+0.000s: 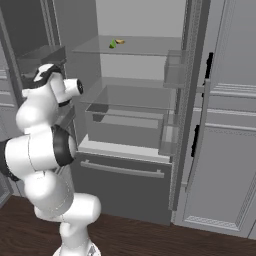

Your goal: Grab a lemon wedge from the fridge and one ice cube from the ice bowl, and put them in the glass of lemonade.

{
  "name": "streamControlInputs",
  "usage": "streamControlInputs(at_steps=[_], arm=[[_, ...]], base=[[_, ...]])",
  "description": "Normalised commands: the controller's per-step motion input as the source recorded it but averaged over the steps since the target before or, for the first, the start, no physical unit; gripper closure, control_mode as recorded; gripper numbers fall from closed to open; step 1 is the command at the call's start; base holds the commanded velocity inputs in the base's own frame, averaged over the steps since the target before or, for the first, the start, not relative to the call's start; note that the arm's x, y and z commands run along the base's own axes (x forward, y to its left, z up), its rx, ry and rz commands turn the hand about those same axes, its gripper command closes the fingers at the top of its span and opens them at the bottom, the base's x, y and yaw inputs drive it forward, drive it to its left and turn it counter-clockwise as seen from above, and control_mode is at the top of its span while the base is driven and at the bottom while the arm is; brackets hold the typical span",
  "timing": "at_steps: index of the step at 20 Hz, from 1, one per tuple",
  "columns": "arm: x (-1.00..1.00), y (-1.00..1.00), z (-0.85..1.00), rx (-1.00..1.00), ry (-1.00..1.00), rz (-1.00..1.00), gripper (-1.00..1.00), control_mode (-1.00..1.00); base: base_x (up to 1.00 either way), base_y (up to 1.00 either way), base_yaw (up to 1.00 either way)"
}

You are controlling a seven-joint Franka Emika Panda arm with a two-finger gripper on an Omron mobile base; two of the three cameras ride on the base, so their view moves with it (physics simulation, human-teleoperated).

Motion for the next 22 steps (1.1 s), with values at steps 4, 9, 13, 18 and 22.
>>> streamControlInputs(at_steps=[4, 9, 13, 18, 22], arm=[[0.04, 1.0, 0.0, -0.01, -0.16, 0.0, -1.0, -1.0], [0.06, 0.76, 0.0, -0.06, -0.03, -0.11, -1.0, -1.0], [-0.23, -0.14, 0.0, -0.04, 0.0, -0.11, -1.0, -1.0], [-0.71, -0.88, 0.06, 0.07, 0.0, -0.19, -1.0, -1.0], [-0.6, -0.96, 0.26, 0.08, 0.05, -0.32, -1.0, -1.0]], base=[[0.0, 0.0, 0.0], [0.0, 0.0, 0.0], [0.0, 0.0, 0.0], [0.0, 0.0, 0.0], [0.0, 0.0, 0.0]])
